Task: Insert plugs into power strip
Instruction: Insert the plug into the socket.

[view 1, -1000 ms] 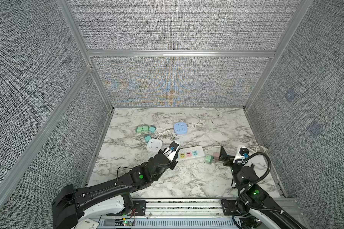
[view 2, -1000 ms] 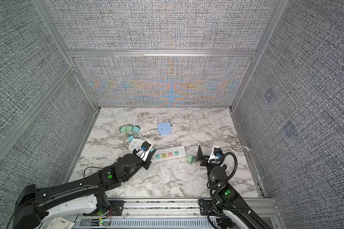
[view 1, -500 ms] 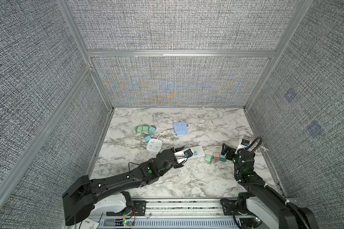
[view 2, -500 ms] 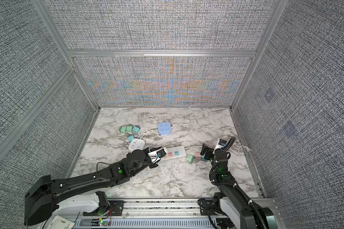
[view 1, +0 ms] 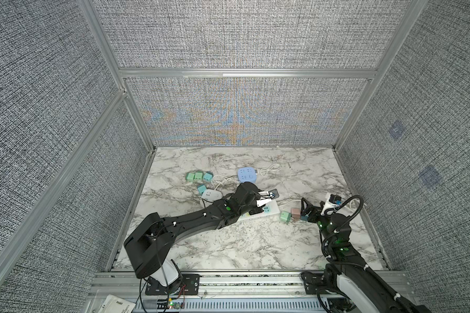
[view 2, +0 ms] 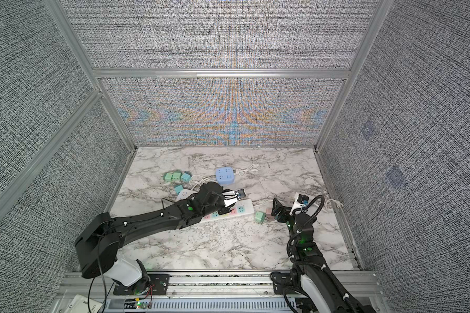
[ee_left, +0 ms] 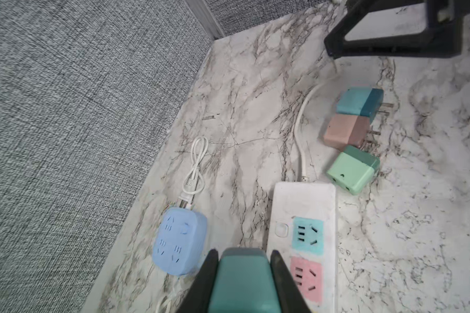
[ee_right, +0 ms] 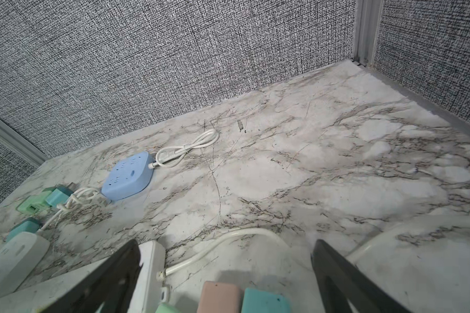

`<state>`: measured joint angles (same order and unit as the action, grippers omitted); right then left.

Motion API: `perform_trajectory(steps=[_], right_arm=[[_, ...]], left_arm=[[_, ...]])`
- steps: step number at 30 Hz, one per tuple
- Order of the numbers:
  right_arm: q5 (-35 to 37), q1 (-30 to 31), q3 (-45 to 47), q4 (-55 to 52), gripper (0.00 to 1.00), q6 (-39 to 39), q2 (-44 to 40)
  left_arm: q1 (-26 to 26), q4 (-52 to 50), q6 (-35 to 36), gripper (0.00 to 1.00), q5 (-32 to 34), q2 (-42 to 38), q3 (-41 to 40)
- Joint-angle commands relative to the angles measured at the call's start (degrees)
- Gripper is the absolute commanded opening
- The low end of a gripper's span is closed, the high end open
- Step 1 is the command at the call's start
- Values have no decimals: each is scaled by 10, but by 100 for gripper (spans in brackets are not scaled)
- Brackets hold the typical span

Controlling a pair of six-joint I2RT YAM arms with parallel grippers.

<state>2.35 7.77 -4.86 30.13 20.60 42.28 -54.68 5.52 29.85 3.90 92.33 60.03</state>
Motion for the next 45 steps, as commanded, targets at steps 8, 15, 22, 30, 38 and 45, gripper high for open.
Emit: perform_trajectory(steps=[8, 15, 22, 30, 38, 45], right_arm=[[5, 1, -10, 11, 99, 3, 11], [6, 0, -15, 12, 99, 4, 24], [2, 0, -13, 12, 99, 2, 19], [0, 1, -12, 15, 100, 2, 19], [-3, 1, -16, 18, 99, 2, 28], [-2, 0, -8, 18, 100, 1, 11]], left_arm=[[16, -111, 10, 0, -73, 118, 114], [16, -154, 25, 0, -99, 143, 134], [16, -190, 40, 0, -137, 176, 169], [19, -233, 36, 0, -143, 213, 225], [20, -249, 23, 0, -144, 249, 252], [22, -269, 15, 0, -142, 271, 268]])
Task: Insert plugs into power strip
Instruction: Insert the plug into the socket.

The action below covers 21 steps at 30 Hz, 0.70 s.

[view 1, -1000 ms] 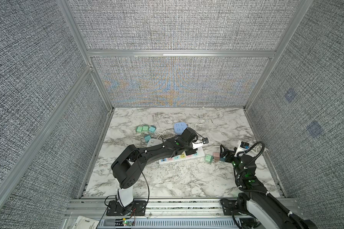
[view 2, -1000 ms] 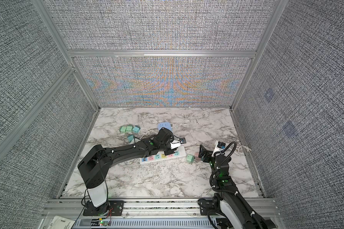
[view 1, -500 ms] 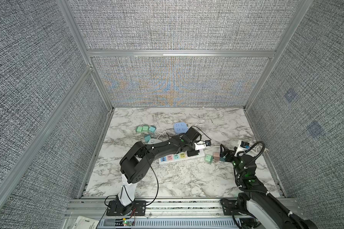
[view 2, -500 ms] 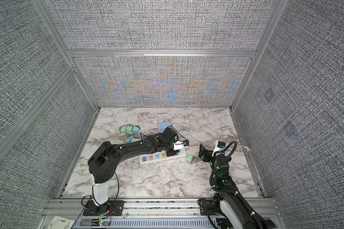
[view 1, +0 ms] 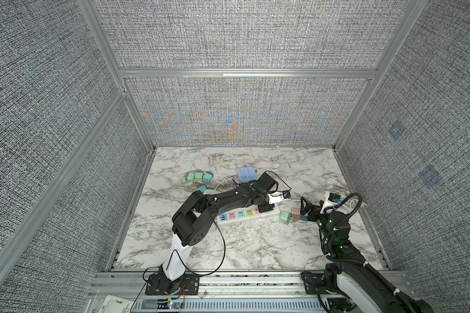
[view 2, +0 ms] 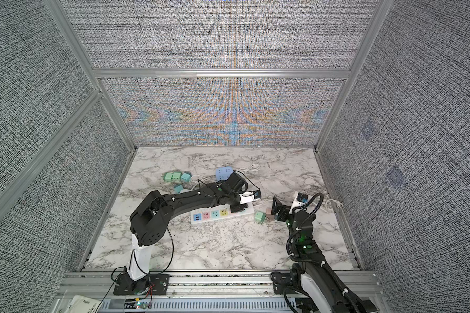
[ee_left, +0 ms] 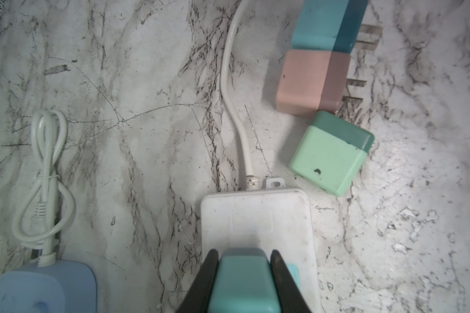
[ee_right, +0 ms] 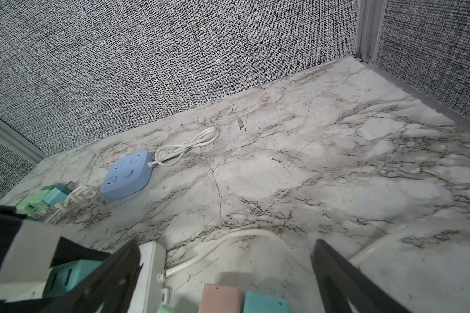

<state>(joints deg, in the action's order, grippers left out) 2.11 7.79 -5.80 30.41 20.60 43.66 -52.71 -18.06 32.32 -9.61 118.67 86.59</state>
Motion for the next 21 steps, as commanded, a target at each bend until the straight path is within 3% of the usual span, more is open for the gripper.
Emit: perform_trajectory(steps=[1, 21], right_arm=[[1, 0, 2, 15, 100, 1, -2], [-1, 0, -5, 17, 100, 1, 14]], left_arm=[[2, -35, -11, 0, -8, 8, 3], [2, -62, -28, 0, -10, -9, 6]])
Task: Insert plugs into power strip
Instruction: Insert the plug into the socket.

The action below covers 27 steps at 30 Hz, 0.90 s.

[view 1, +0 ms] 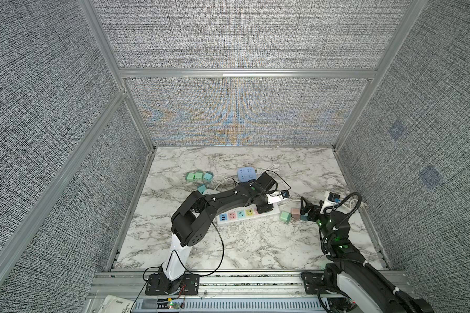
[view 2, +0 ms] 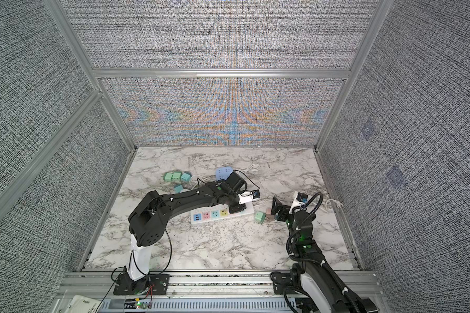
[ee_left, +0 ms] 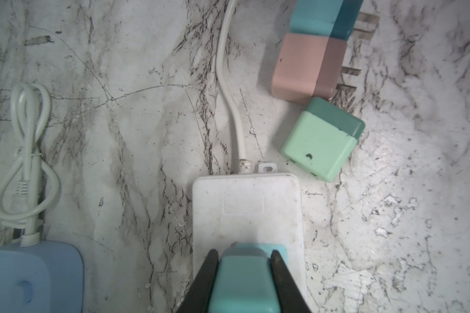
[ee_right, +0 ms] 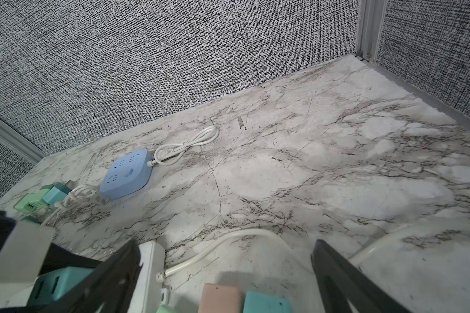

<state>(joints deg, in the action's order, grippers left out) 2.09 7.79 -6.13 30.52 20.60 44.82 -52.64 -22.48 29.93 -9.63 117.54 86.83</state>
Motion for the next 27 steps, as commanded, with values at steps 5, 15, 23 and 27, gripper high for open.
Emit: perform_trajectory(steps=[5, 15, 23, 27], right_arm=[[-1, 0, -3, 15, 100, 1, 4], [-2, 0, -2, 15, 100, 1, 2], [0, 0, -2, 14, 100, 1, 1], [0, 0, -2, 14, 99, 1, 1]], left_arm=[[2, -24, -8, 0, -14, -3, 0], [2, -18, -16, 0, -11, 21, 4], [12, -12, -21, 0, -17, 27, -2], [21, -2, -21, 0, -27, 28, -13]])
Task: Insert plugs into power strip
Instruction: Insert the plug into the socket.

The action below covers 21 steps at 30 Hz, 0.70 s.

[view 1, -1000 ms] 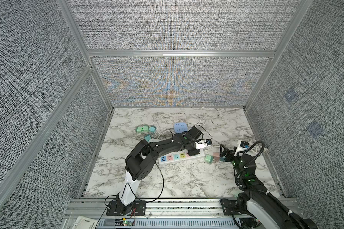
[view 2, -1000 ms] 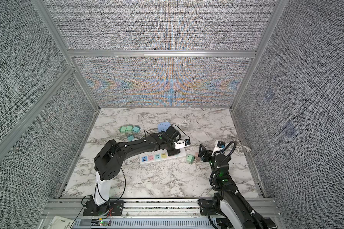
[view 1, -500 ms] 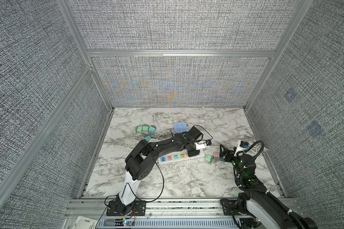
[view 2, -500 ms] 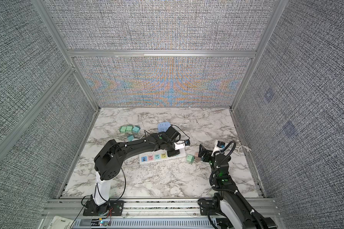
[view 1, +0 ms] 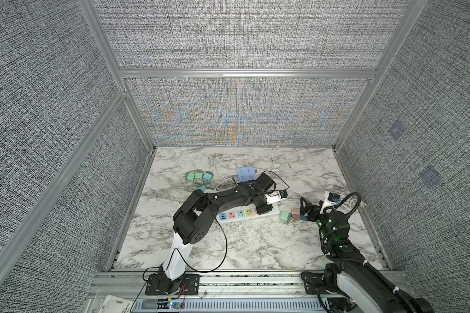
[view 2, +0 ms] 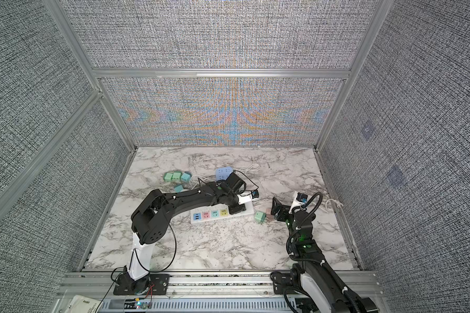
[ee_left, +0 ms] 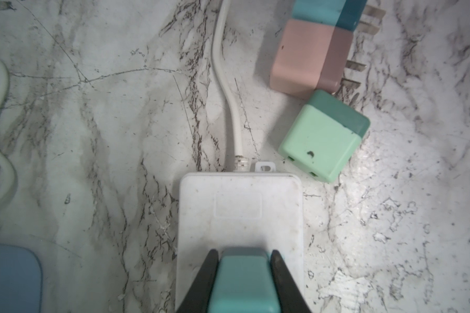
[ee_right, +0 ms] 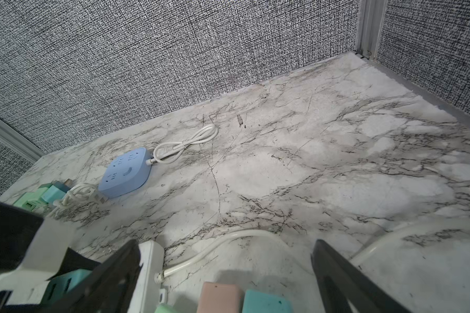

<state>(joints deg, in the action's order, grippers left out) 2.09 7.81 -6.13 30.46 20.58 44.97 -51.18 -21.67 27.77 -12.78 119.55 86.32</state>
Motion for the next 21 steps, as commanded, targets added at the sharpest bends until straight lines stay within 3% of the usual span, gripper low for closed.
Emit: perform_trajectory(steps=[1, 21], right_arm=[[0, 0, -2, 14, 99, 1, -1], [0, 1, -2, 15, 99, 1, 1]], left_arm=[[10, -10, 0, 0, 1, 10, -9], [22, 4, -4, 0, -8, 53, -25]])
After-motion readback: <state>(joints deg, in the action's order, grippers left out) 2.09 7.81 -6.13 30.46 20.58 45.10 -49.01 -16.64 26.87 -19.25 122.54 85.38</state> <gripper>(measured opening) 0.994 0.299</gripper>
